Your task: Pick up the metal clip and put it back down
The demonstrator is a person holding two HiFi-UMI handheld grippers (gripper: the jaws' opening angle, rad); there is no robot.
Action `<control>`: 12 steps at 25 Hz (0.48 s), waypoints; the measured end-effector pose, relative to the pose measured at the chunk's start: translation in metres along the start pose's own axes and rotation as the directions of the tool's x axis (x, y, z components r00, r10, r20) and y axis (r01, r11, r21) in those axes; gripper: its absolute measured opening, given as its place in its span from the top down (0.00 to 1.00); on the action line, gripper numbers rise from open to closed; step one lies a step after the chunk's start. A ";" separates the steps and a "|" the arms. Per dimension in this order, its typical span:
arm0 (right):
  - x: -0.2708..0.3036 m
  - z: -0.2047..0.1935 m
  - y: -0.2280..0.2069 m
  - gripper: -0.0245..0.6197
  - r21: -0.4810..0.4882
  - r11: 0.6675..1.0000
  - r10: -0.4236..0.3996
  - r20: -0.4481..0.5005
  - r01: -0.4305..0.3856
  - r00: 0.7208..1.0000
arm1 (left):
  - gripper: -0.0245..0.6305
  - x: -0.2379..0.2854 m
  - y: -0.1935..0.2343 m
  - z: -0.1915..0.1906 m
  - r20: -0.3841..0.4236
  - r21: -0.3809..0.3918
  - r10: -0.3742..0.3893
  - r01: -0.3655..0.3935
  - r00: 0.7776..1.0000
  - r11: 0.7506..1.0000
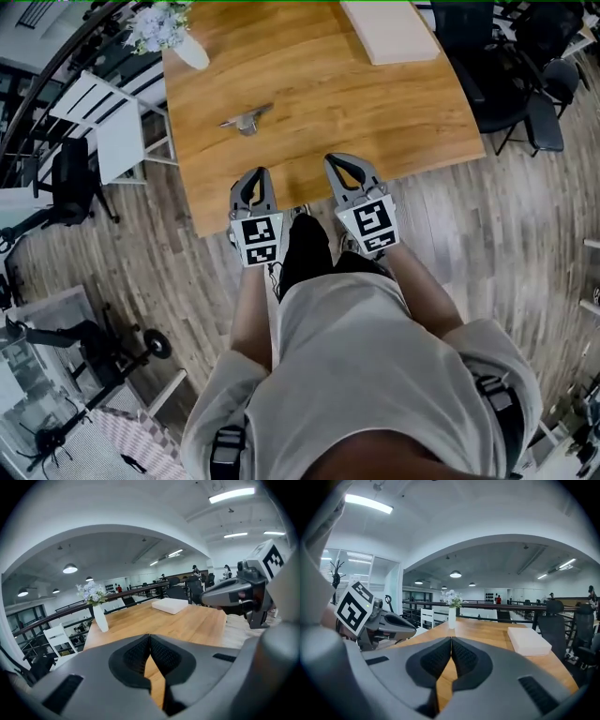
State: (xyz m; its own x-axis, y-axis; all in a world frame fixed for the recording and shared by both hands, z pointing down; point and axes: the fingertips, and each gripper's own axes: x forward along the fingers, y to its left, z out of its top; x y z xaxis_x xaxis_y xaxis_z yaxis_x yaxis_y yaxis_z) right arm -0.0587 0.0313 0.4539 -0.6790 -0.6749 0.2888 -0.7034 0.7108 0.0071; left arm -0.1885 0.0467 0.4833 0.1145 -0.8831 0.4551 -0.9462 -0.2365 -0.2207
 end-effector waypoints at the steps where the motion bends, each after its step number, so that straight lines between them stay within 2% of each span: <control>1: 0.005 -0.003 0.001 0.92 0.007 1.000 -0.005 -0.009 0.005 1.000 | 0.93 0.005 0.002 -0.003 -0.007 0.018 -0.007 0.007 1.000 1.000; 5: 0.021 -0.018 0.004 0.92 0.041 0.999 -0.030 -0.054 0.032 0.998 | 0.93 0.023 0.004 -0.025 -0.057 0.126 -0.047 0.053 0.997 0.991; 9: 0.049 -0.023 0.005 0.92 0.048 0.998 -0.037 -0.094 0.041 0.995 | 0.93 0.048 0.018 -0.039 -0.110 0.281 -0.060 0.089 0.992 0.956; 12: 0.061 -0.028 0.006 0.92 0.047 0.998 -0.033 -0.132 0.040 0.991 | 0.93 0.063 0.023 -0.050 -0.148 0.328 -0.064 0.110 0.987 0.938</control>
State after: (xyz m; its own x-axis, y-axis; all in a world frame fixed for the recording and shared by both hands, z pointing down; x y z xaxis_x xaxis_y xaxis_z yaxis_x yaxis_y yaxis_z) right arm -0.0985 0.0005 0.4984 -0.6214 -0.6661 0.4125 -0.7391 0.6731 -0.0263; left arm -0.2187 0.0063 0.5501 0.1285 -0.7963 0.5911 -0.7760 -0.4518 -0.4400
